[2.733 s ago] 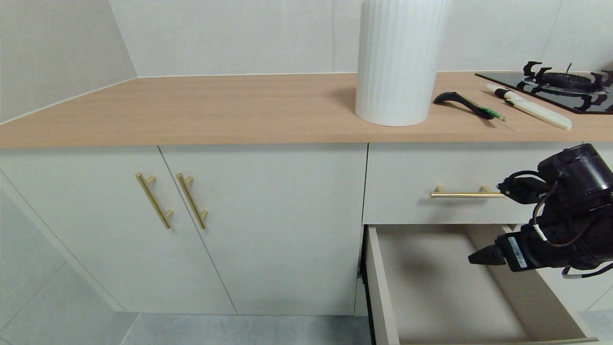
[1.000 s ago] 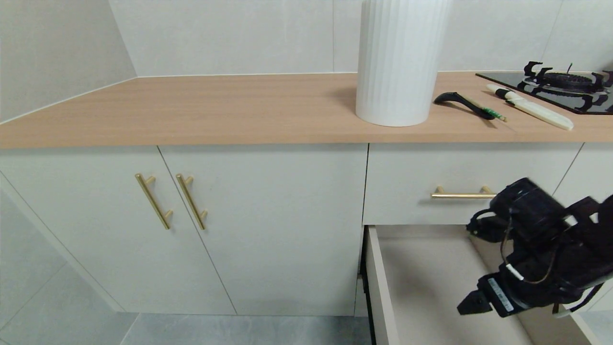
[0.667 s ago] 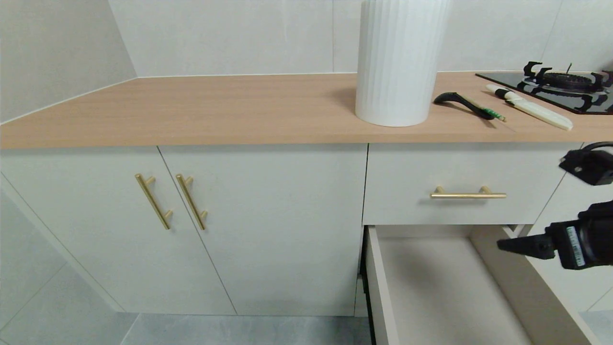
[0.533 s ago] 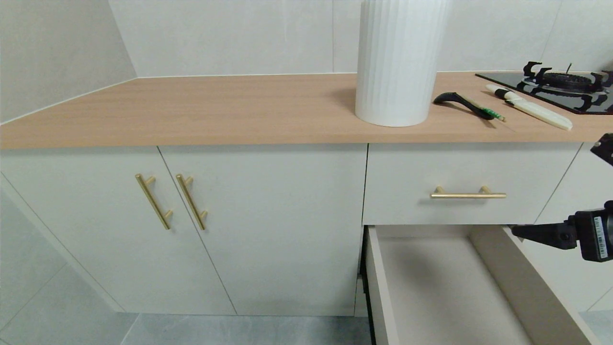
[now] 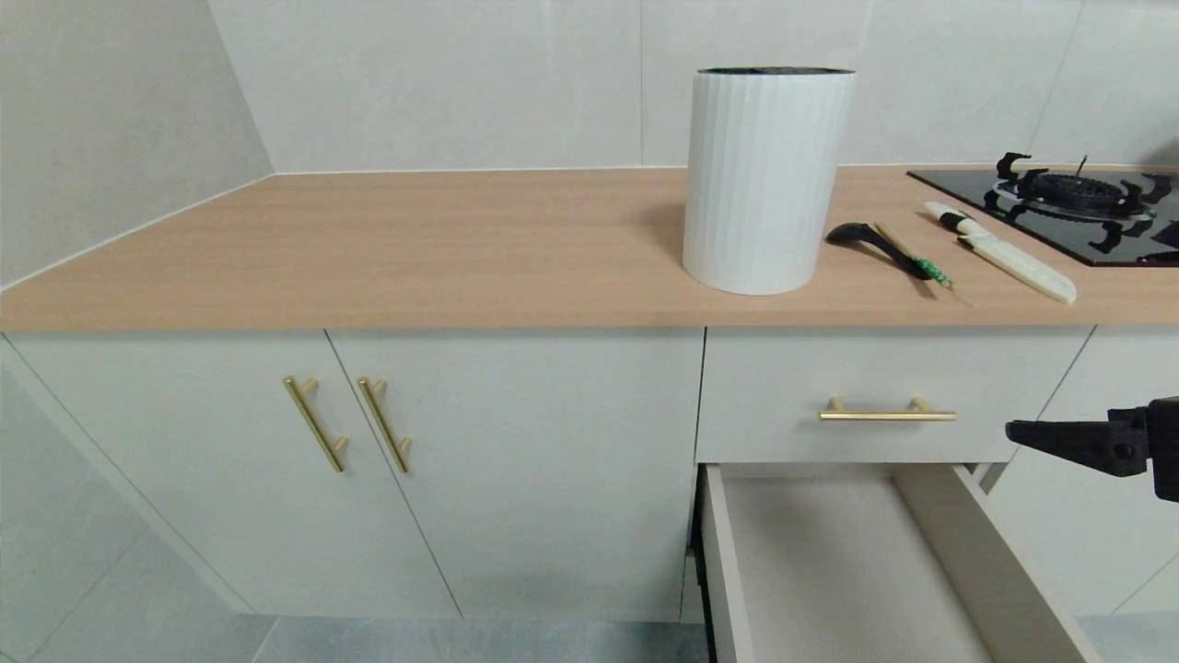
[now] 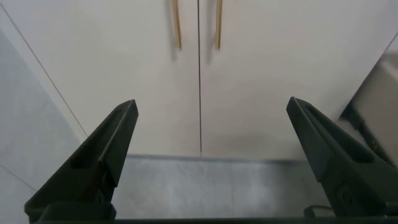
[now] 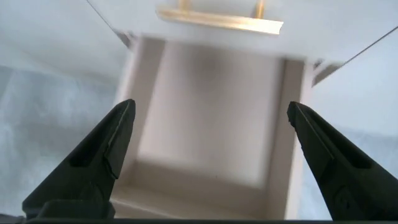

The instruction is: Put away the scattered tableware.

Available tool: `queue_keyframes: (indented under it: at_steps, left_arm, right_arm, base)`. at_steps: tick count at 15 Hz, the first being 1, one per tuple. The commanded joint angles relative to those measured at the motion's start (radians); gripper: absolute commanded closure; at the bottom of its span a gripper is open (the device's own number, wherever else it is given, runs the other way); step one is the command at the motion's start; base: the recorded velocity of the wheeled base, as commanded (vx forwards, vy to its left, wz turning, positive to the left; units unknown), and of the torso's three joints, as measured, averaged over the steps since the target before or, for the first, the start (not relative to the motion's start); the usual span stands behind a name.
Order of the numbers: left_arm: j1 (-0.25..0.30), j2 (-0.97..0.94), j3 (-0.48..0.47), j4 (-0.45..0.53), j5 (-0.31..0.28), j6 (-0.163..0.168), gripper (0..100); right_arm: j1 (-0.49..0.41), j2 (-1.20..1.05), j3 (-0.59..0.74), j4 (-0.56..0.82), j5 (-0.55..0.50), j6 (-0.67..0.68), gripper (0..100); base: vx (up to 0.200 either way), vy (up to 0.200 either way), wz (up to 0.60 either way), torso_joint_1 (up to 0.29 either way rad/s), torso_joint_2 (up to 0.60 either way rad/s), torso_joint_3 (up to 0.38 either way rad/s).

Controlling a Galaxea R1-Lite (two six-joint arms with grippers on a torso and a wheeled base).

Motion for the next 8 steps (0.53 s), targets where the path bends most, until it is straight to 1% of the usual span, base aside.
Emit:
queue_keyframes:
  at_steps: [1,6,8]
  left_arm:
    - [0.001,0.001,0.000,0.000,0.000,0.000,0]
    - [0.001,0.001,0.000,0.000,0.000,0.000,0]
    - [0.001,0.001,0.000,0.000,0.000,0.000,0]
  right_arm:
    - [0.000,0.002,0.002,-0.006,0.000,0.000,0]
    - [0.000,0.018,0.013,-0.021,0.001,0.000,0]
    - [0.000,0.036,0.010,-0.087,0.003,0.000,0]
  base:
    - [0.000,0.000,0.00,0.134,-0.51,-0.295]
    - [0.000,0.000,0.00,0.171,-0.47,-0.302]
    - [0.000,0.000,0.00,0.095,-0.26,-0.151]
